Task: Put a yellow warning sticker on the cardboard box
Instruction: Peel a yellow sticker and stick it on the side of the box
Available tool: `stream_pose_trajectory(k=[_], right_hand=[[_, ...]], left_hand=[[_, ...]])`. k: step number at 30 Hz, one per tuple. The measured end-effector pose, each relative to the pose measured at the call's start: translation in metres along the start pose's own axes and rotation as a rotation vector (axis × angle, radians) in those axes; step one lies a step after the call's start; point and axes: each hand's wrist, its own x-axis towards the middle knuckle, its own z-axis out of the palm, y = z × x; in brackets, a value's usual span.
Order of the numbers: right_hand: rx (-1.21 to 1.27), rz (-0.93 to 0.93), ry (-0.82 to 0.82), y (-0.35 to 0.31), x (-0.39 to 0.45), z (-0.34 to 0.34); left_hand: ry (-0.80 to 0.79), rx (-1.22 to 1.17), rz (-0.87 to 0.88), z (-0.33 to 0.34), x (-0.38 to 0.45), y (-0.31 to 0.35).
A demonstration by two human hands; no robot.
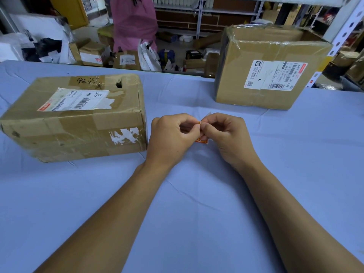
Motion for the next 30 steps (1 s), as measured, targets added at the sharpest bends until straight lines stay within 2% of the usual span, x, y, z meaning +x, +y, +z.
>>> stream_pose_trajectory(k=[9,30], right_hand=[[-0.017,-0.006,-0.013,0.0012,-0.0003,0.0010],[0.083,0.036,0.002,-0.0001,-0.0003,0.0003]], left_hand=[[0.012,0.039,0.042,-0.0026,0.0002,0.0002],[-0.001,-0.064,0.021,0.0002,0.0036,-0.0068]])
